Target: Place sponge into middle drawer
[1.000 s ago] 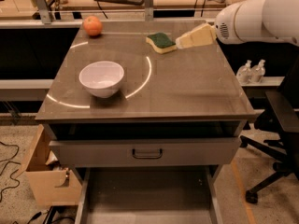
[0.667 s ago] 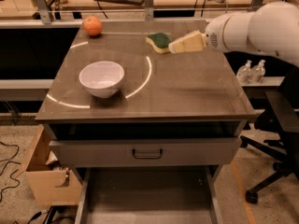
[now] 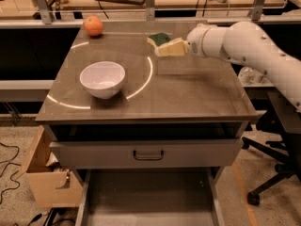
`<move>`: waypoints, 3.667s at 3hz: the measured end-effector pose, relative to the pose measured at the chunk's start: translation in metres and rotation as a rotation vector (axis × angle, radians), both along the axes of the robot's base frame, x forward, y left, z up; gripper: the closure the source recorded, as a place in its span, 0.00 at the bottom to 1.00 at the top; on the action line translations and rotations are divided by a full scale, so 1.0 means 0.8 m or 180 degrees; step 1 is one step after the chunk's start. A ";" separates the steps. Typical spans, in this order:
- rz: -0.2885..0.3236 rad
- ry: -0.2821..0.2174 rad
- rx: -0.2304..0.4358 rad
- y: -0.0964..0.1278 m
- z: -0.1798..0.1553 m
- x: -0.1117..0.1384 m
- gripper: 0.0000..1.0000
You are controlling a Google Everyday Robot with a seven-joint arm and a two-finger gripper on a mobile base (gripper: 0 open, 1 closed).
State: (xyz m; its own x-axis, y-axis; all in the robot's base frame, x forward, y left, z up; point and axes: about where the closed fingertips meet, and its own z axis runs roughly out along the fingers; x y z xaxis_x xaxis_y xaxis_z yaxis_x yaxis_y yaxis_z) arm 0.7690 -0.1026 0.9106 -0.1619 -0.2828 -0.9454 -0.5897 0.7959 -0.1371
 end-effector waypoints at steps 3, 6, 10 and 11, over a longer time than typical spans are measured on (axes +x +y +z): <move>0.0298 0.0302 -0.0119 0.055 -0.066 0.072 0.00; 0.0366 0.0496 0.0006 0.081 -0.099 0.110 0.69; 0.0392 0.0527 0.0009 0.086 -0.098 0.113 1.00; 0.0393 0.0527 0.0009 0.086 -0.096 0.113 1.00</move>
Offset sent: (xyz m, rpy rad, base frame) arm 0.0603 0.0407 -0.0525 -0.0414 0.0958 0.1006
